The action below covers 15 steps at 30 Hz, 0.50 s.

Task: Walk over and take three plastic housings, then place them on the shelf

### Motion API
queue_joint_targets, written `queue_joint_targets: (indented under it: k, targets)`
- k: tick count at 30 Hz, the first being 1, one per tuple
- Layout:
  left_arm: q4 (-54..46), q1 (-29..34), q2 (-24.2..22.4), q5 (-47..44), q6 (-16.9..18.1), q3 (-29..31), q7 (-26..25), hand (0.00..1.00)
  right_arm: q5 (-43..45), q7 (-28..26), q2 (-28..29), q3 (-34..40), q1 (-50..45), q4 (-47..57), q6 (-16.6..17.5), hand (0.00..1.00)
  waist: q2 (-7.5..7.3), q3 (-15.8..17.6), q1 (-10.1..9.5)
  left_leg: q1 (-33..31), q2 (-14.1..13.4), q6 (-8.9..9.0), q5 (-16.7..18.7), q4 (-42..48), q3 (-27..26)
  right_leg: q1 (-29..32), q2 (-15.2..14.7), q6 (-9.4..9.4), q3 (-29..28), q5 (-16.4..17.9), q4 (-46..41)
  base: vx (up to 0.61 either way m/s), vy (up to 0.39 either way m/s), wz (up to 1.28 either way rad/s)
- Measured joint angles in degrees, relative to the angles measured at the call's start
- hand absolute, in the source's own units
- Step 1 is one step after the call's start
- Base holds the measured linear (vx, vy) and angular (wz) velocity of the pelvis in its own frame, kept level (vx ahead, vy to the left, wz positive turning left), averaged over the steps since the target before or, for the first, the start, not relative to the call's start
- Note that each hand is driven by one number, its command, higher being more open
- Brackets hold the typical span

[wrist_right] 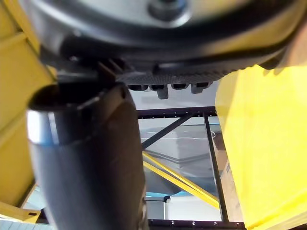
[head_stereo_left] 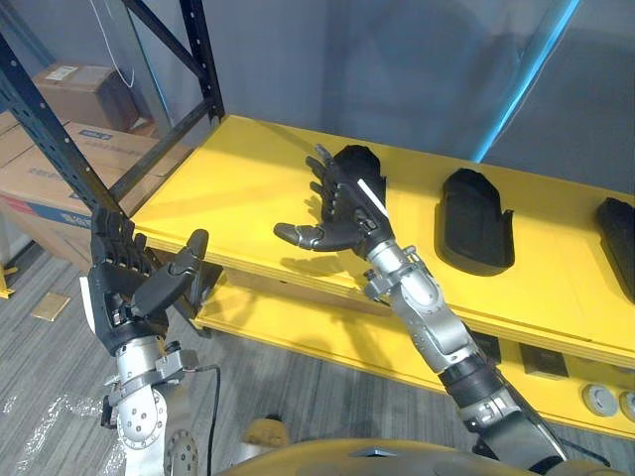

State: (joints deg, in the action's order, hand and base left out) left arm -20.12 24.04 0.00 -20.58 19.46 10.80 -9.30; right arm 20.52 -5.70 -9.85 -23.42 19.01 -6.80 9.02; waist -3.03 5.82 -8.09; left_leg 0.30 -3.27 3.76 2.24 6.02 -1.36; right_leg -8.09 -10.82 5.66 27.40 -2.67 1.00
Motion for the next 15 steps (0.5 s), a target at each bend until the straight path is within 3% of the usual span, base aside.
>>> queue_joint_targets:
  k: [2, 4, 8, 11, 15]
  targets:
    - [0.0, -0.3, 0.0, 0.0, -0.4, -0.6, -0.1, 1.00, -2.8, 1.9, 1.0, -0.4, 1.5, -0.3, 0.0, 1.00, 0.04, 0.0, -0.25, -0.3, -0.1, 0.09, 0.1, 0.3, 0.2, 0.0, 0.1, -0.05, 0.2, 0.0, 0.0, 0.01, 0.003, 0.05]
    - [0.0, -0.8, 0.0, 0.1, -1.1, -1.8, 0.0, 1.00, -14.0, 5.2, 1.6, -0.6, 4.2, -1.1, -0.7, 1.00, 0.17, 0.1, -0.64, -0.8, -0.1, 0.10, 0.6, 0.9, 0.2, 0.0, 0.1, -0.14, 0.3, 0.1, 0.0, 0.00, 0.000, 0.00]
    - [0.0, -1.1, 0.0, 0.5, -1.1, -2.1, -0.1, 1.00, -25.7, 7.4, 0.6, -0.8, 5.3, -1.7, -1.9, 1.00, 0.19, 0.1, -1.00, -0.8, -0.1, -0.02, 0.9, 1.3, 0.1, 0.0, 0.0, -0.72, 0.3, 0.5, -0.2, 0.00, 0.000, 0.00]
    - [0.2, -1.0, 0.4, 0.4, -1.1, -2.0, -0.1, 1.00, -30.9, 6.8, -4.5, -0.6, 4.8, -1.1, -2.6, 1.00, 0.17, 0.2, -0.94, -1.2, -0.1, -0.01, 1.3, 2.3, 0.1, 0.0, 0.0, -0.67, 0.3, 0.4, -0.3, 0.00, 0.000, 0.00]
    - [2.0, -1.0, 1.0, 0.1, -1.0, -1.7, -0.1, 1.00, -31.5, 3.7, -11.9, 0.5, 3.8, 3.8, -3.8, 1.00, 0.45, 1.0, -0.18, -1.8, -0.6, -0.02, 2.8, 4.3, -1.0, 0.5, 0.1, -0.71, -1.1, 0.5, -0.7, -0.02, 0.032, -0.15]
